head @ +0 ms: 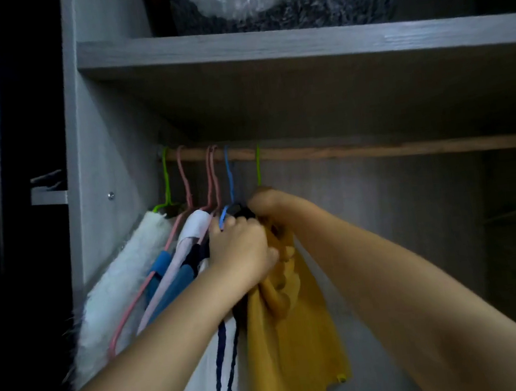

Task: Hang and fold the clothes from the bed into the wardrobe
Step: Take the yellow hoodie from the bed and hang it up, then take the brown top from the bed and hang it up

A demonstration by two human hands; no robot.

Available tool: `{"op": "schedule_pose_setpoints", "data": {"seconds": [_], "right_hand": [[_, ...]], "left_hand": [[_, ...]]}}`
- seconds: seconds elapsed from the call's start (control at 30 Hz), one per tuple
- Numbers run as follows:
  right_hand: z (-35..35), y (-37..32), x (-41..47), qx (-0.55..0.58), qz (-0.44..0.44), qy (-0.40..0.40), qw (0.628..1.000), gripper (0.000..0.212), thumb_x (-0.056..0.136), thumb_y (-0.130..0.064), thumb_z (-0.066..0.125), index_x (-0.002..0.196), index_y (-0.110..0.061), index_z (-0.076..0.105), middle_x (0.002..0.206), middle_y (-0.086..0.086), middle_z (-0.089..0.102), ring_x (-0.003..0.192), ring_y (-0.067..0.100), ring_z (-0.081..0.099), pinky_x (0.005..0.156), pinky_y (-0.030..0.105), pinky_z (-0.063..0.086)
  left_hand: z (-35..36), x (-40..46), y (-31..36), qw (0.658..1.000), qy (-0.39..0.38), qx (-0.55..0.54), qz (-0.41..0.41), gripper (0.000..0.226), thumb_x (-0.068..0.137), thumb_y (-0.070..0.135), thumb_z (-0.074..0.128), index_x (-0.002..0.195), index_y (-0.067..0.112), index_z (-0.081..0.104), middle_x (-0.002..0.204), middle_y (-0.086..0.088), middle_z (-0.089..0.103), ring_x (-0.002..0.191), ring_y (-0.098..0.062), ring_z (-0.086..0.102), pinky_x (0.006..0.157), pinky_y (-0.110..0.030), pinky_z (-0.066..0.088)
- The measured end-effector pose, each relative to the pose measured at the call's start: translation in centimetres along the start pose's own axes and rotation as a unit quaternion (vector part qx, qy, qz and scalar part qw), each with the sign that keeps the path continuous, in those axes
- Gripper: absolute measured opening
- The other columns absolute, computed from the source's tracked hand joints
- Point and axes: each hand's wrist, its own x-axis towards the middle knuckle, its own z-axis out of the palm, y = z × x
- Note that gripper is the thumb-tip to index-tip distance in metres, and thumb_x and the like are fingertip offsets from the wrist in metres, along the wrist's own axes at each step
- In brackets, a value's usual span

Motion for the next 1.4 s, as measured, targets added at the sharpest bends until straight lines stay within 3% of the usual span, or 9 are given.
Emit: {"op": "schedule_pose_setpoints", "data": {"seconds": [0.13,0.2,0.33,0.43,0.63,0.8,0.87,1.0,1.4], "right_hand": [[1.3,-0.4,-1.3,-0.121,-0.015,0.012,0.992,0.034,0.101,-0.003,0.029,0.115,0.006,0.059,0.125,0.022,0.059,0.119,0.033,0.053,0.084,0.030,0.036],[1.4,0.1,-1.5,-0.068,0.000,0.033,0.997,0.032,0.102,-0.003,0.027,0.104,0.004,0.058,0.130,0.025,0.055,0.119,0.035,0.052,0.088,0.032,0.036],[2.6,3.2,-2.9,0.113,-0.016,0.149,0.982,0.044,0.104,-0.029,0.029,0.134,-0.001,0.043,0.131,0.025,0.052,0.120,0.038,0.050,0.099,0.041,0.040],[2.8,6.4,-5.8,0.078,-0.028,0.252,0.964,0.046,0.102,-0.038,0.033,0.140,-0.013,0.039,0.140,0.013,0.048,0.130,0.031,0.043,0.109,0.048,0.032],[3.2,14.2,-15.6,-0.085,0.018,0.314,0.946,0.045,0.101,-0.036,0.035,0.144,-0.021,0.036,0.147,0.001,0.041,0.139,0.018,0.031,0.118,0.048,0.012],[5.0,21.4,-26.0,-0.182,0.119,0.229,0.949,0.049,0.100,-0.030,0.038,0.147,-0.019,0.030,0.154,0.002,0.029,0.146,0.017,0.015,0.117,0.051,0.005],[6.1,25.2,-34.4,-0.208,0.237,0.175,0.933,0.050,0.099,-0.030,0.039,0.147,-0.020,0.030,0.155,0.003,0.027,0.146,0.019,0.015,0.117,0.053,0.005],[8.3,29.0,-43.0,-0.217,0.303,0.147,0.916,0.052,0.097,-0.032,0.041,0.147,-0.022,0.029,0.155,0.004,0.026,0.146,0.022,0.015,0.116,0.055,0.006],[8.4,30.1,-83.2,-0.160,0.668,0.059,0.724,0.044,0.099,-0.029,0.037,0.142,-0.023,0.031,0.156,0.004,0.020,0.145,0.021,0.017,0.114,0.057,0.009]], "left_hand": [[1.4,-0.8,-0.4,0.999,0.005,0.044,0.007,0.057,0.088,0.039,0.049,0.135,0.009,0.040,0.142,-0.011,0.041,0.138,-0.028,0.025,0.118,-0.049,0.005],[1.0,-1.3,-0.3,0.999,0.011,0.038,0.007,0.058,0.089,0.040,0.048,0.137,0.008,0.038,0.144,-0.012,0.038,0.139,-0.028,0.023,0.118,-0.050,0.004],[1.2,-2.4,0.1,0.997,0.071,0.030,0.005,0.061,0.091,0.034,0.046,0.144,0.009,0.028,0.148,-0.011,0.031,0.141,-0.028,0.020,0.116,-0.055,0.003],[1.9,-3.9,1.6,0.989,0.141,0.025,0.046,0.068,0.092,0.033,0.046,0.150,0.015,0.016,0.155,-0.013,0.017,0.145,-0.029,0.009,0.113,-0.059,0.000],[5.3,-7.6,6.6,0.959,0.198,-0.075,0.187,0.055,0.087,0.029,0.056,0.139,0.019,0.042,0.150,-0.015,0.034,0.143,-0.028,0.022,0.114,-0.057,0.006],[10.0,-11.9,12.4,0.953,0.085,-0.153,0.247,0.051,0.090,0.030,0.052,0.140,0.020,0.042,0.146,-0.009,0.041,0.138,-0.026,0.031,0.114,-0.054,0.014],[12.3,-16.8,18.2,0.937,-0.013,-0.155,0.312,0.051,0.091,0.031,0.049,0.140,0.022,0.040,0.145,-0.007,0.041,0.137,-0.024,0.031,0.113,-0.051,0.015],[15.3,-21.7,23.3,0.901,-0.076,-0.193,0.381,0.048,0.093,0.030,0.046,0.140,0.022,0.041,0.141,-0.003,0.044,0.134,-0.022,0.034,0.114,-0.047,0.017],[12.2,-49.6,45.4,0.707,-0.242,-0.266,0.609,0.040,0.092,0.026,0.042,0.131,0.022,0.047,0.127,0.001,0.051,0.123,-0.019,0.043,0.102,-0.031,0.026]]}}
